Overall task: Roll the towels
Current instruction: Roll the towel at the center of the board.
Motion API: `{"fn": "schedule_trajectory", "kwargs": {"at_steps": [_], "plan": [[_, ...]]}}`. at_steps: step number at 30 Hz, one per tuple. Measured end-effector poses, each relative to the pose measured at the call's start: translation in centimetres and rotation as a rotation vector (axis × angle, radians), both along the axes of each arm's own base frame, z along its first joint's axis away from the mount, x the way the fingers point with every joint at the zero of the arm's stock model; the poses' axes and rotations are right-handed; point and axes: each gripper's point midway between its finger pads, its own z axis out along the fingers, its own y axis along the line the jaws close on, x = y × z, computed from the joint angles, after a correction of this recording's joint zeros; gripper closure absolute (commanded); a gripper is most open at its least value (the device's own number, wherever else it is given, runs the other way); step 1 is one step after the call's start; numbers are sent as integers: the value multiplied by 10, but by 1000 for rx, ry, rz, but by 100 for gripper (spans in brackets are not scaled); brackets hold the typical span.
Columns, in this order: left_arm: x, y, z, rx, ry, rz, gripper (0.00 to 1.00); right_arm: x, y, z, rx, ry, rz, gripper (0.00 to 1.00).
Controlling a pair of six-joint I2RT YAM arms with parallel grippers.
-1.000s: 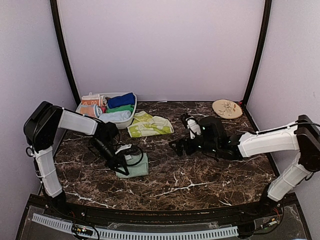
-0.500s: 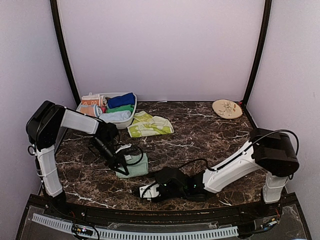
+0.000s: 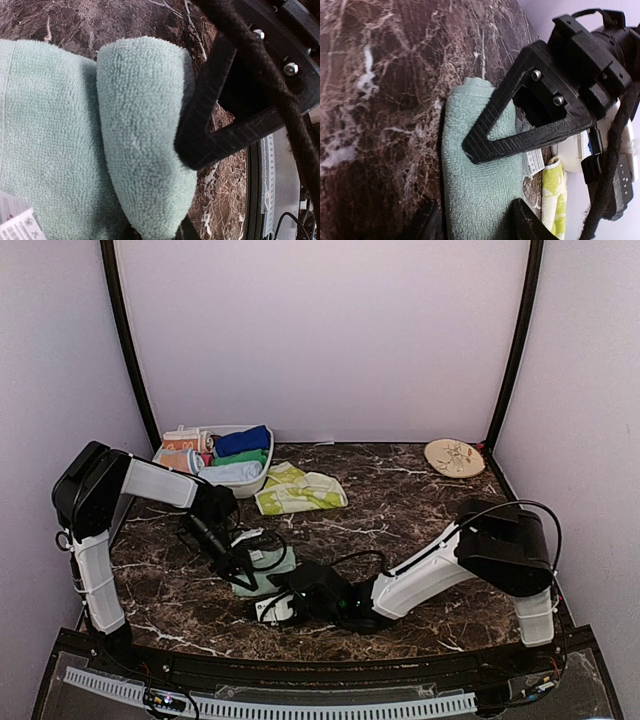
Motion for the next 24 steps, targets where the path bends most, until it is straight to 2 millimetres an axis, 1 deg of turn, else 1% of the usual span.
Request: {"fn": "schedule_trajectory", "kwargs": {"at_steps": [3,7,9,13,15,18,21,24], "plan": [[-1,1,0,1,-3,-5,87,9,4,-4,-4,13,-13,71],[0,3,0,6,-9,-10,62,17,11,-4,-5,68,-21,80],[1,6,2,11,-27,-8,55,21,14,-4,-6,115,-25,85],[4,15,7,14,-123,8,52,30,21,-3,-3,250,-38,88],[7,22,13,2,-181,38,51,30,24,-3,0,322,-34,89],[16,40,27,-25,-258,123,51,29,26,-4,-8,416,-42,92],[30,58,40,-51,-328,209,51,28,29,-3,-11,501,-47,92],[40,79,48,-64,-376,288,51,29,30,-3,-13,580,-57,93]]}}
